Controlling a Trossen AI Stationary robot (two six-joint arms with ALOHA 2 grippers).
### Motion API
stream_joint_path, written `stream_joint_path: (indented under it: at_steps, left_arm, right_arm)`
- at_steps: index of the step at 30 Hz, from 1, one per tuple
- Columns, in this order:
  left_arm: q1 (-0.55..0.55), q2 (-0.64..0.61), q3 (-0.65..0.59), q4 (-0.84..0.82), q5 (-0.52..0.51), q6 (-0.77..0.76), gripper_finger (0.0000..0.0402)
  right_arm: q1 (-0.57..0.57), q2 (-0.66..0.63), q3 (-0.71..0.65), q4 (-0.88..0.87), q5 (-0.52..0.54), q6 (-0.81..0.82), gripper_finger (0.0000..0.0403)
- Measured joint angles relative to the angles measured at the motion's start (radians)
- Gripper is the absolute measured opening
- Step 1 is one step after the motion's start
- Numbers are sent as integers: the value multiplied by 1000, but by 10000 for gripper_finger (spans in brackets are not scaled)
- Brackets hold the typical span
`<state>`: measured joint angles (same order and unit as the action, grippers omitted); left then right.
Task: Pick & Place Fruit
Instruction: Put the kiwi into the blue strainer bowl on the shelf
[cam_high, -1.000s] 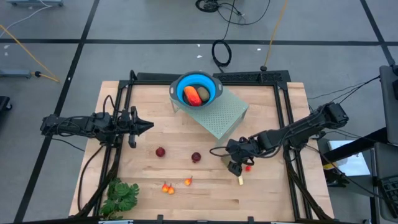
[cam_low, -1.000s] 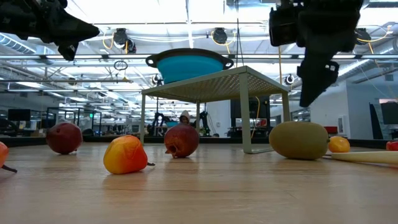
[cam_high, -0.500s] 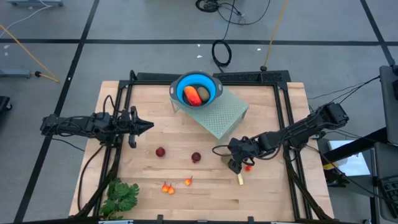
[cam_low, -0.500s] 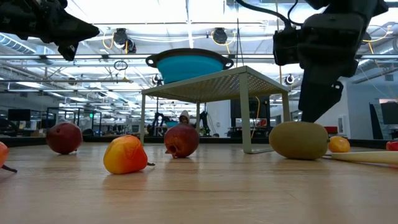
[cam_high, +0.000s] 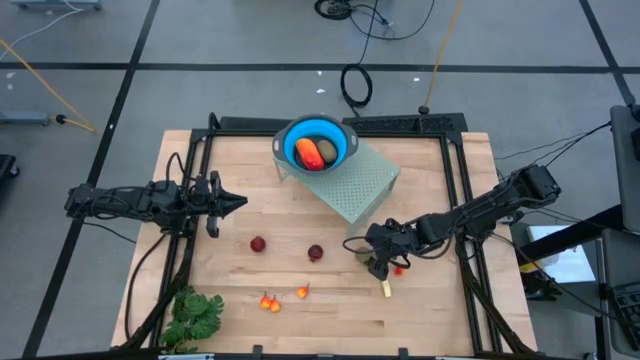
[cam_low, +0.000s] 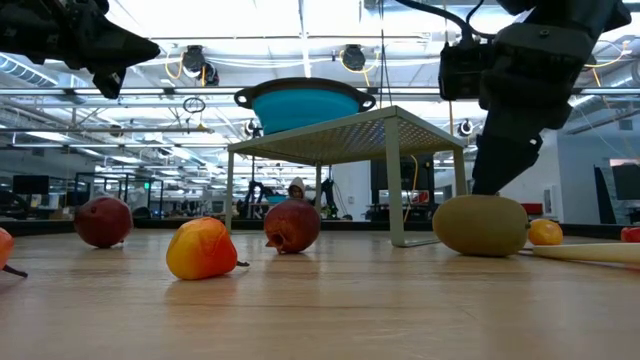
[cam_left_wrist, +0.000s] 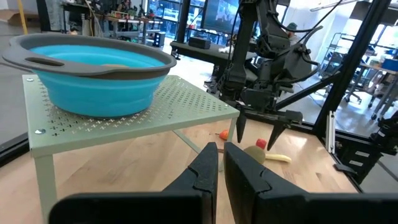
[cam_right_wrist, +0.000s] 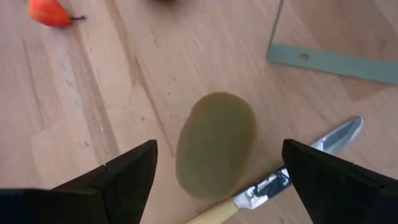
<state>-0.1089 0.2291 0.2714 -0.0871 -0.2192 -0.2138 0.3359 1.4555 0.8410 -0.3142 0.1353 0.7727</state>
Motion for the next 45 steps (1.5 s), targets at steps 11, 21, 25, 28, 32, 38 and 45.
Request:
stream_joint_path:
  at_steps: [11, 21, 25, 28, 32, 38, 45]
  left_arm:
    - [0, 0, 0, 0, 0, 1, 26]
    - [0, 0, 0, 0, 0, 1, 26]
    - [0, 0, 0, 0, 0, 2, 26]
    - [0, 0, 0, 0, 0, 8, 26]
    - [0, 0, 0, -5, 0, 10, 26]
    - [0, 0, 0, -35, 0, 4, 26]
    - [0, 0, 0, -44, 0, 2, 26]
  right_arm:
    - [0, 3, 0, 4, 2, -7, 334]
    - [7, 86, 0, 32, 0, -6, 335]
    - [6, 100, 0, 47, 12, -6, 336]
    - [6, 105, 1, 69, 26, -7, 336]
    - [7, 128, -2, 60, 23, -3, 336]
    - [7, 161, -1, 73, 19, 0, 333]
    - [6, 163, 0, 71, 20, 1, 300]
